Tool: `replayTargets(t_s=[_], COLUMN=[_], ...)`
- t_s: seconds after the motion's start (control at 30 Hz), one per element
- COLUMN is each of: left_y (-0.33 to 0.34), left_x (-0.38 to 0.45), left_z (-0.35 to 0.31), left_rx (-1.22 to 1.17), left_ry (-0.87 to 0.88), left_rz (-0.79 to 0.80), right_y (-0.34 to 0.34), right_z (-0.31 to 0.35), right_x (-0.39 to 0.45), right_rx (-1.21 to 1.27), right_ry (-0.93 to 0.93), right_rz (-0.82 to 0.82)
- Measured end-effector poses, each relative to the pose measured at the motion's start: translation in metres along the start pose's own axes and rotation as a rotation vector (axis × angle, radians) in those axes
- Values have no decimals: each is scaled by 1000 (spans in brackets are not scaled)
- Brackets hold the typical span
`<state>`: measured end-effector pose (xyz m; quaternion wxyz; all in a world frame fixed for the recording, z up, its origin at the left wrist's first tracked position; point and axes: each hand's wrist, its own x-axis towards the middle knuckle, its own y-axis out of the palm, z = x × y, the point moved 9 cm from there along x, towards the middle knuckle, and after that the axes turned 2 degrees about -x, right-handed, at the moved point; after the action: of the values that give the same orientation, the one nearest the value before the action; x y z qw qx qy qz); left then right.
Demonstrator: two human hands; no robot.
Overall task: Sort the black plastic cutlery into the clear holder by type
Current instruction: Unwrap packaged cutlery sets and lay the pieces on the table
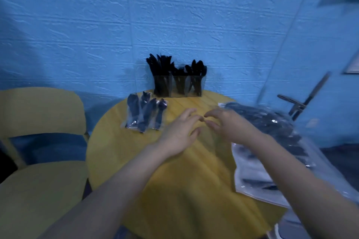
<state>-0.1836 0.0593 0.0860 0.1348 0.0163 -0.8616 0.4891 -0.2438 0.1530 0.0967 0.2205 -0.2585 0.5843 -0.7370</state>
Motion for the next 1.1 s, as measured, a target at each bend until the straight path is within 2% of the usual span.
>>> replayTargets(t_s=[0.13, 0.2, 0.3, 0.47, 0.83, 0.9, 0.97, 1.03, 1.1], left_y=[37, 67, 99, 112, 113, 111, 107, 101, 90], left_x=[-14, -21, -18, 15, 67, 69, 71, 73, 76], left_z=[-96, -129, -149, -119, -78, -79, -82, -84, -89], left_rx=[-203, -124, 88, 170, 160, 193, 232, 240, 214], left_ry=[254, 358, 452, 337, 149, 137, 126, 104, 94], left_rz=[157, 242, 267, 286, 307, 301, 272, 216, 126], right_y=[-19, -19, 2, 24, 30, 26, 13, -14, -49], right_z=[-91, -125, -141, -149, -158, -161, -162, -155, -136], right_x=[-61, -87, -97, -73, -16, -14, -18, -32, -61], right_rx=[-143, -194, -178, -126, -55, -8, 44, 97, 110], right_ry=[212, 320, 334, 413, 398, 384, 348, 289, 183], right_rz=[19, 67, 187, 190, 134, 73, -67, -273, -544])
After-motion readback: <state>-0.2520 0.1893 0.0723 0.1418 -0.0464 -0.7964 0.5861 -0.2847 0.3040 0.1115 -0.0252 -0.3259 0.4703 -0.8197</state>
